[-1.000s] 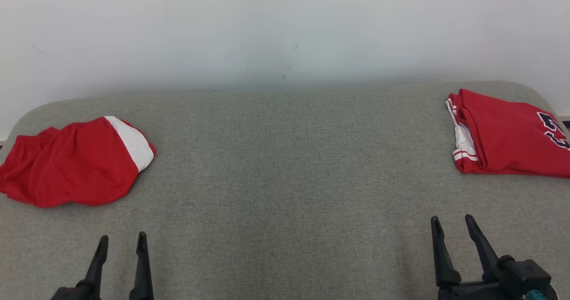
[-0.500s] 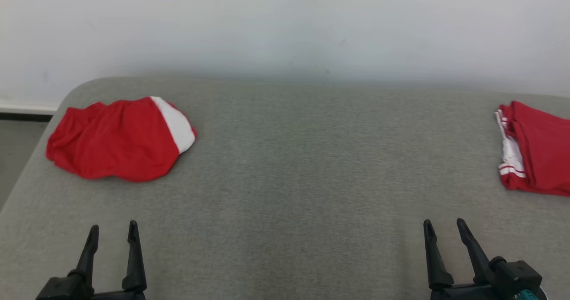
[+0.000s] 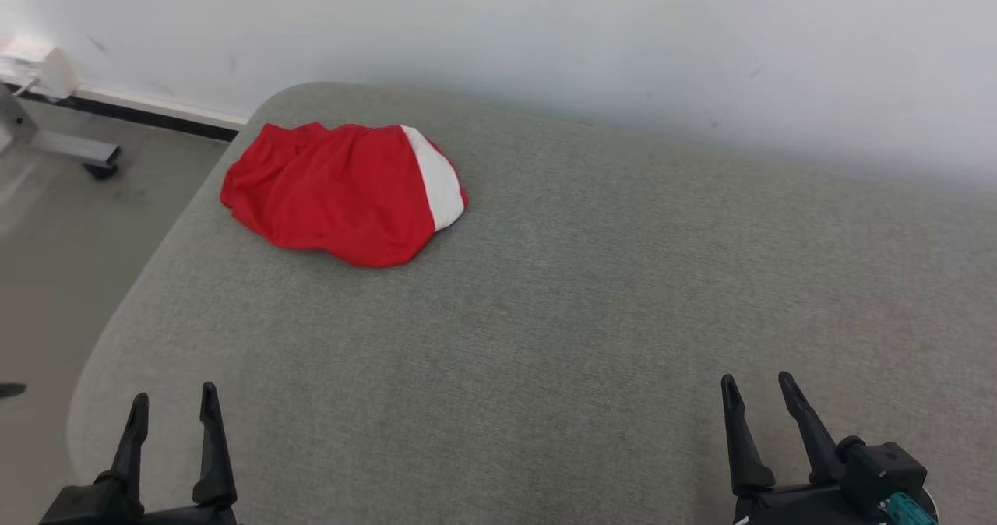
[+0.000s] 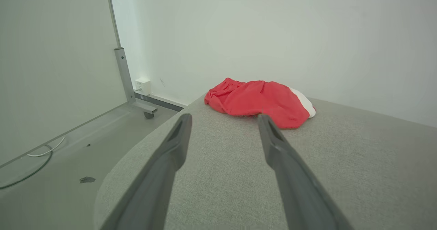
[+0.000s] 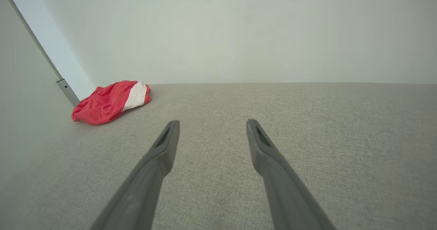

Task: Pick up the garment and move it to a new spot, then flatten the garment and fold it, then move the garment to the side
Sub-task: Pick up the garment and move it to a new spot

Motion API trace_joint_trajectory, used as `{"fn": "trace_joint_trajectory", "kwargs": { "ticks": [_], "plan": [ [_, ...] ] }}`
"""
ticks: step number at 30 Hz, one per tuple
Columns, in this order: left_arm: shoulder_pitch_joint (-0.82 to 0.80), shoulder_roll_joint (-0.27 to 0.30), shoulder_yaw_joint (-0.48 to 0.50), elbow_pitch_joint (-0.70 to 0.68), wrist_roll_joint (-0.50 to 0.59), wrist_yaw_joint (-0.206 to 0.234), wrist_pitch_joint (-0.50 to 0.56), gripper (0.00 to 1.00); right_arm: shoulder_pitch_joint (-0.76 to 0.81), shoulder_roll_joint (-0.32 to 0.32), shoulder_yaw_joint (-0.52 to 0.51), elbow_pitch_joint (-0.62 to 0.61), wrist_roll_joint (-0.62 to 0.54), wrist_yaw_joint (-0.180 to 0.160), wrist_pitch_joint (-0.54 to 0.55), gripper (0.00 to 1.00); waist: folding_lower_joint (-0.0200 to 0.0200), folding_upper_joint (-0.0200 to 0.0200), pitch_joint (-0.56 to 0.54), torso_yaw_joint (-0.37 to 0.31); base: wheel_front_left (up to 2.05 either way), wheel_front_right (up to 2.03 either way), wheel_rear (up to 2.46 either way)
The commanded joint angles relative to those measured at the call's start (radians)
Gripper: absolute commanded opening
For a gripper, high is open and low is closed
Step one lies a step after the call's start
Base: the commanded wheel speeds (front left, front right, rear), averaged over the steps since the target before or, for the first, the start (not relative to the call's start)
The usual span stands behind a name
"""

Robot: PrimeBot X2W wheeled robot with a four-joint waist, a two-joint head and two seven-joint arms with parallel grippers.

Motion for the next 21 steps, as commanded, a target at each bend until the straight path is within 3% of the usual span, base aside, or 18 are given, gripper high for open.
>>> {"fn": "trace_joint_trajectory", "kwargs": {
  "ticks": [1,10,21],
  "plan": [
    [0.009,0.003,0.005,-0.004,-0.006,0.006,0.000,1.00,-0.010,0.000,-0.001,0.001,-0.002,-0.003,-0.001,1.00,-0.0001,-0.0001,0.019,0.066,0.00,0.00,0.00],
    [0.026,-0.001,0.021,-0.015,-0.012,0.018,0.000,1.00,-0.008,0.002,-0.002,-0.001,-0.011,-0.003,0.003,1.00,-0.0001,-0.0001,0.025,0.120,0.00,0.00,0.00],
    [0.008,0.001,0.029,0.000,-0.019,0.019,0.000,1.00,-0.019,0.000,0.001,0.007,0.000,-0.003,0.005,1.00,-0.0001,-0.0001,0.027,0.109,0.00,0.00,0.00]
  ]
}}
